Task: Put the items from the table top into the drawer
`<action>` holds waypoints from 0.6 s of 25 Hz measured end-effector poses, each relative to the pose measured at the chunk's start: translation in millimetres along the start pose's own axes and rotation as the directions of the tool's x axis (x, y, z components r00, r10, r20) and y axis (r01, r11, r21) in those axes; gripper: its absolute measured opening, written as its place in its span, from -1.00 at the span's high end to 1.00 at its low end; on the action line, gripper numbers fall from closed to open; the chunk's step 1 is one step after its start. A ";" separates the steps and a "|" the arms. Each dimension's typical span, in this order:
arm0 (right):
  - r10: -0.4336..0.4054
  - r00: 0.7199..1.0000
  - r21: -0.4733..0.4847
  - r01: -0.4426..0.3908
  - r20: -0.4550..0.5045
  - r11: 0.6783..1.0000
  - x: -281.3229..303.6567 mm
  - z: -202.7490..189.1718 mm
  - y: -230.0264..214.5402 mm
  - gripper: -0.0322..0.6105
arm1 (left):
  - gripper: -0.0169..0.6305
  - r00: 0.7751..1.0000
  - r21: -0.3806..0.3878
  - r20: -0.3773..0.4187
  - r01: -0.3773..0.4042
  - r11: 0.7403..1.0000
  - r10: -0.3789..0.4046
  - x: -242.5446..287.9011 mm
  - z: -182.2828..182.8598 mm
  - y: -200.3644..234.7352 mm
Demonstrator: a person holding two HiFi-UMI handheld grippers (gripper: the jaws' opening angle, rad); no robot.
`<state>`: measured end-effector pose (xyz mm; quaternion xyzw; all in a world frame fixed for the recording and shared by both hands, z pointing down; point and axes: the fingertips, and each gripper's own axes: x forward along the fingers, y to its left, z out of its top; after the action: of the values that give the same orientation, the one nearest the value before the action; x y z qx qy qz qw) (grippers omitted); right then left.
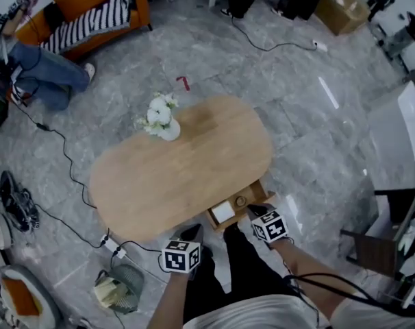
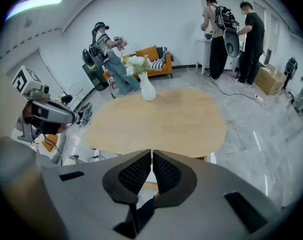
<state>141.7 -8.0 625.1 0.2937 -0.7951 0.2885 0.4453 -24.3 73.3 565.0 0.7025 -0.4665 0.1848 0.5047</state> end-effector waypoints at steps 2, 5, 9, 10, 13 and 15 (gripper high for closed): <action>0.003 0.999 0.013 -0.003 0.036 1.000 -21.8 9.0 6.0 0.78 | 0.94 1.000 0.025 0.000 0.009 1.000 -0.009 -16.1 1.3 -8.4; 0.000 0.997 0.036 -0.003 0.080 0.999 -51.4 20.3 13.6 0.79 | 0.94 1.000 0.056 -0.006 0.025 0.998 -0.024 -37.3 4.0 -18.1; -0.003 0.991 0.069 -0.006 0.136 0.998 -83.8 23.8 26.9 0.79 | 0.94 0.999 0.132 -0.018 0.049 0.990 -0.046 -64.5 2.9 -33.7; -0.007 0.989 0.078 -0.005 0.149 0.997 -91.4 23.4 30.6 0.79 | 0.94 0.999 0.149 -0.020 0.053 0.987 -0.050 -71.0 2.2 -36.5; -0.019 0.983 0.115 -0.002 0.185 0.993 -115.1 22.1 41.1 0.79 | 0.94 0.998 0.181 -0.017 0.062 0.981 -0.060 -89.9 2.3 -42.1; -0.018 0.978 0.123 -0.008 0.209 0.992 -130.1 24.0 49.1 0.79 | 0.94 0.998 0.204 -0.010 0.063 0.977 -0.062 -100.8 4.0 -44.8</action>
<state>149.3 34.5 490.8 0.3514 -0.8176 0.3035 0.3404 -37.5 119.6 465.7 0.7647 -0.4217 0.2171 0.4362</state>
